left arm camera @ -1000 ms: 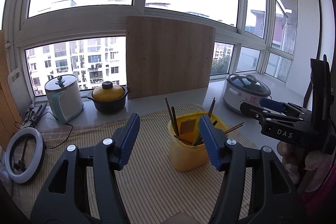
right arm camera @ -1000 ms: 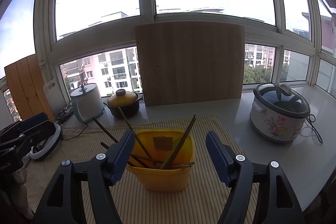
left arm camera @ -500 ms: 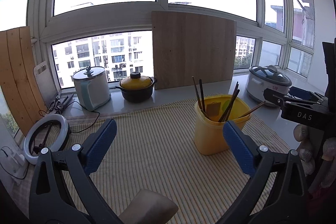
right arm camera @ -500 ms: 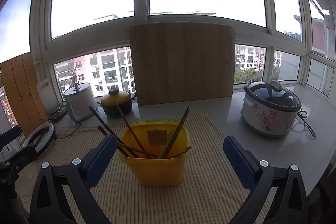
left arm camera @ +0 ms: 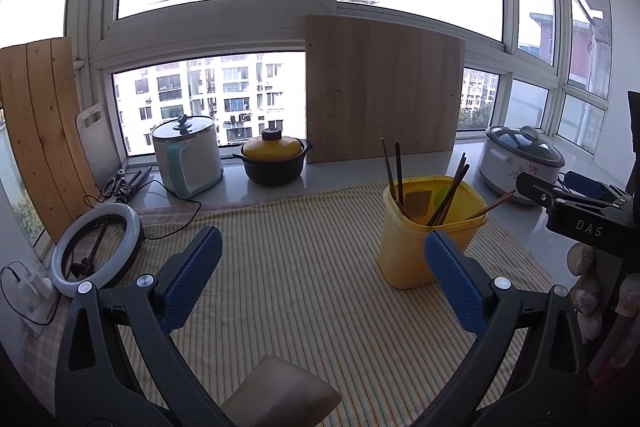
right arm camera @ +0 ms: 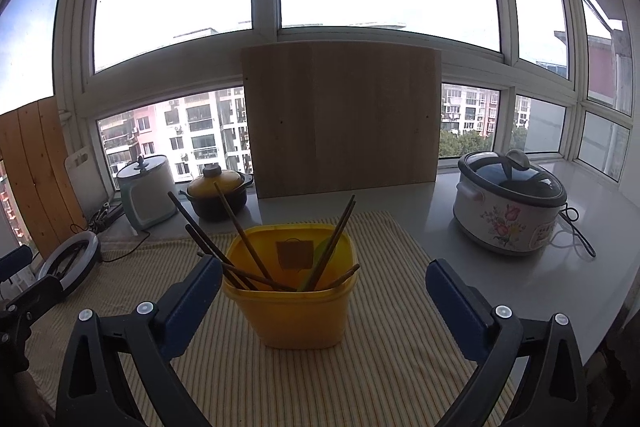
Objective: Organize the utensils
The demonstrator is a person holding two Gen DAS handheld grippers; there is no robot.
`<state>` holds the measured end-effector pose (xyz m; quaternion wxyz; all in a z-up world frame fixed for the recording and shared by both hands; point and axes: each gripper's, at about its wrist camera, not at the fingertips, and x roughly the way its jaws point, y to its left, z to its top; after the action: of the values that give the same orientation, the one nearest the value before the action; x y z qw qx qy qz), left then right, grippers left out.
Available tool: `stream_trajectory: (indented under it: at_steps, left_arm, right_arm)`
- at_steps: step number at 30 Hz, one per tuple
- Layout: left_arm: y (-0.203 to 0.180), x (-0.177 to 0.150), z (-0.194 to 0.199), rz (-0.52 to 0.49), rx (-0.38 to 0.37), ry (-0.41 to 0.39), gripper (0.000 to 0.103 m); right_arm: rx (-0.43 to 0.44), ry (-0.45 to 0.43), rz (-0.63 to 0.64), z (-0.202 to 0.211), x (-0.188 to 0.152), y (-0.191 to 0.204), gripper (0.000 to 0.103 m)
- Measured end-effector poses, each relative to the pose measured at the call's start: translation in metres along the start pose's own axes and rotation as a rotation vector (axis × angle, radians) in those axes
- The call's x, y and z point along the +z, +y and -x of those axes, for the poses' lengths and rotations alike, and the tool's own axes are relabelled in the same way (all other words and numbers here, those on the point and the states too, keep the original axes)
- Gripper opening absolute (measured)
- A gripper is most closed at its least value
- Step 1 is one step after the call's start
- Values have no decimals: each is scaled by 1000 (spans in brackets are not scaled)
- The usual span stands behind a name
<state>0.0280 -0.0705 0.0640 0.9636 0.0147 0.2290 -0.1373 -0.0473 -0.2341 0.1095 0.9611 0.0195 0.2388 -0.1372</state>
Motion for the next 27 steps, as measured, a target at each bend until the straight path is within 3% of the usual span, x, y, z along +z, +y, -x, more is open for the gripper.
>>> stream_trajectory:
  at_steps: [27]
  left_arm:
    - [-1,5,7,6,0,-20,103]
  right_arm:
    - [0,6,-1,1,1,3,103]
